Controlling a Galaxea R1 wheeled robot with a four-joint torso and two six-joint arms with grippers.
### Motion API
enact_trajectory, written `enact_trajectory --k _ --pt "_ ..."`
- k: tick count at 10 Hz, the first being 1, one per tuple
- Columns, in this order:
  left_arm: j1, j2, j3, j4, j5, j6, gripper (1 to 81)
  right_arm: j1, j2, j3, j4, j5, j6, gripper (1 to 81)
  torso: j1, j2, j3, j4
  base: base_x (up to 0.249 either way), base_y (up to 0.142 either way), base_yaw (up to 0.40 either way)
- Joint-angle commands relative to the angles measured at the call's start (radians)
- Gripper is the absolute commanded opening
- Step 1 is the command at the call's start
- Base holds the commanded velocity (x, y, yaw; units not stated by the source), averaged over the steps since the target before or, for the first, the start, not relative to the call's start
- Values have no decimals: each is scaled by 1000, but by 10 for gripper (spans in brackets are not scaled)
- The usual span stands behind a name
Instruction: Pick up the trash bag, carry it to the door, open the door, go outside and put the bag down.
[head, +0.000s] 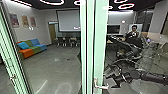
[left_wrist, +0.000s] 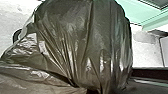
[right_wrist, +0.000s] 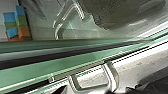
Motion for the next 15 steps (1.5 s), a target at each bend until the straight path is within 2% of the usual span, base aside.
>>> enact_trajectory --k 1,3,7,10,15 --pt "-52 -3 15 -7 73 2 10 146 29 -30 -2 -36 38 811 0 0 0 0 0 0 0" --pt "-52 -2 15 -7 73 2 10 138 92 -76 -16 -70 47 811 0 0 0 0 0 0 0" --pt "-52 1 15 -5 73 2 10 83 149 -134 -20 -74 81 811 0 0 0 0 0 0 0" --pt "-52 3 9 -5 73 2 10 34 164 -144 -66 -74 124 811 0 0 0 0 0 0 0" --pt "-52 4 8 -5 72 2 10 -34 161 -84 -273 -74 404 811 1 0 -1 0 0 0 0"
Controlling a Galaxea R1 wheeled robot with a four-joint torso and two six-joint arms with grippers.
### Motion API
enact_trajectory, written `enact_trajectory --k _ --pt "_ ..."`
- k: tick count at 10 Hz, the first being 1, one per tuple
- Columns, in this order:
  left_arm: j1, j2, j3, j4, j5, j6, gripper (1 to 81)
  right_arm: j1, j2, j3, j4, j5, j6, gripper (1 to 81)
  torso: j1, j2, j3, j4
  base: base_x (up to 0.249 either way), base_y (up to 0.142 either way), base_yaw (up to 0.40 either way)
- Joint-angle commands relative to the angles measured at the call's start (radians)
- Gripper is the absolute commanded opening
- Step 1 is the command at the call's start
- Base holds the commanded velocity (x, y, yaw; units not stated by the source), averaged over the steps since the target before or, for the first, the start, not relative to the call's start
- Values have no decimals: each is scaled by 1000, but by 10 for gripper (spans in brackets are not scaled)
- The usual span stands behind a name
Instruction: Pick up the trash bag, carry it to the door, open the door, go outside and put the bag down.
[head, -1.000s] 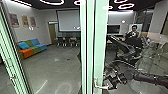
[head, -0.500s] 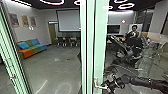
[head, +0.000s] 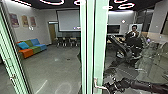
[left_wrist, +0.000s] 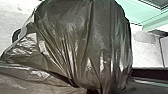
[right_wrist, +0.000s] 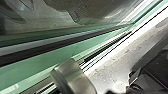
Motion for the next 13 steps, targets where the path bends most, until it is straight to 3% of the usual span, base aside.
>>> enact_trajectory --k 1,3,7,10,13 --pt "-51 0 16 -4 72 2 10 110 -15 77 -104 -57 107 811 0 0 0 0 0 0 0" --pt "-51 -2 16 -4 74 4 10 103 -30 130 -211 -59 204 811 0 0 0 0 0 0 0" --pt "-51 -3 16 -4 74 2 10 96 -29 124 -226 -59 207 811 0 0 0 0 0 0 0" --pt "-51 -5 16 -4 75 2 10 91 -27 121 -245 -53 207 811 0 0 -64 0 0 0 0" --pt "-51 -6 14 -4 75 4 10 88 -27 112 -245 -47 207 811 0 0 -159 0 0 0 0"
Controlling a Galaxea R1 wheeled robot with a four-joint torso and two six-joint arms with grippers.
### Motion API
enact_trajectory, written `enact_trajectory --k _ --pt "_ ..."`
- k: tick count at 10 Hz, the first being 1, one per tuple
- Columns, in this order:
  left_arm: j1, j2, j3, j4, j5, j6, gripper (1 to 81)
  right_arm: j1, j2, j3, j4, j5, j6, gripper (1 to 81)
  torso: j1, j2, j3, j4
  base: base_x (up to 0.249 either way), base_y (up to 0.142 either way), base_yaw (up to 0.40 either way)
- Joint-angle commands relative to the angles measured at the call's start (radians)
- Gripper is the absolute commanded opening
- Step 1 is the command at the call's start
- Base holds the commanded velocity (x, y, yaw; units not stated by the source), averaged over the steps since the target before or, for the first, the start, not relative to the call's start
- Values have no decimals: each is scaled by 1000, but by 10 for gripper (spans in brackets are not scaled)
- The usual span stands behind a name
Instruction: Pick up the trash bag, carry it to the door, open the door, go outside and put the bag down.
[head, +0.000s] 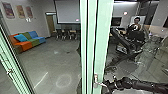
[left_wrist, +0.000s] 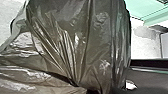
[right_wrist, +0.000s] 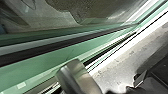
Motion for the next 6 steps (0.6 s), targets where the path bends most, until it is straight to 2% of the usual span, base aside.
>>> enact_trajectory --k 1,2,4,6 --pt "-30 -5 16 -4 93 4 10 79 10 0 11 -111 10 811 0 0 5 0 0 0 0" --pt "-30 -5 16 -4 96 4 10 82 10 -5 11 -110 8 811 0 0 -21 0 0 0 0" --pt "-30 -7 16 -4 96 4 10 87 10 -20 13 -105 8 811 1 1 -35 0 0 0 0" --pt "-30 -10 14 -6 96 4 10 98 1 -45 13 -68 7 811 1 1 -33 0 0 0 0"
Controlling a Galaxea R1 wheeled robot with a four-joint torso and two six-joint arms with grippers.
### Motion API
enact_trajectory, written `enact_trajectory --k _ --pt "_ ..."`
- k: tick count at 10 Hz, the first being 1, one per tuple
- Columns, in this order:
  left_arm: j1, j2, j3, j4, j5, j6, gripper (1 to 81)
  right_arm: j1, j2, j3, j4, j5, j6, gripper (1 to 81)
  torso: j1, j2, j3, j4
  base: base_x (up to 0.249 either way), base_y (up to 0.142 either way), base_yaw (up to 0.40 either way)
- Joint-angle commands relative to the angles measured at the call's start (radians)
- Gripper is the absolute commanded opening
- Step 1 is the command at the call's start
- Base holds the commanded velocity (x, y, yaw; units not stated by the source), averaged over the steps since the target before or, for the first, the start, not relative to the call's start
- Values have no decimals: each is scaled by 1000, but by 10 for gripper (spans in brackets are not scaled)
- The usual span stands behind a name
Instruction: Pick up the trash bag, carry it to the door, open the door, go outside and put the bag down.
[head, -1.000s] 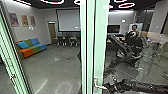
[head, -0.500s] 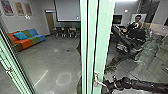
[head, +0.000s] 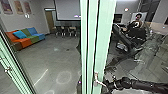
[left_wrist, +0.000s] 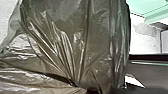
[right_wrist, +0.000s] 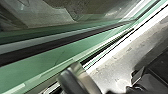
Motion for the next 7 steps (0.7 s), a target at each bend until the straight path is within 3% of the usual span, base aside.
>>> enact_trajectory --k 1,7 --pt "-24 -6 16 -5 94 4 10 101 -7 -46 9 -73 13 811 0 0 0 0 0 0 0" --pt "-24 -9 16 -4 97 4 10 105 13 -84 9 -44 9 811 0 0 0 0 0 0 0"
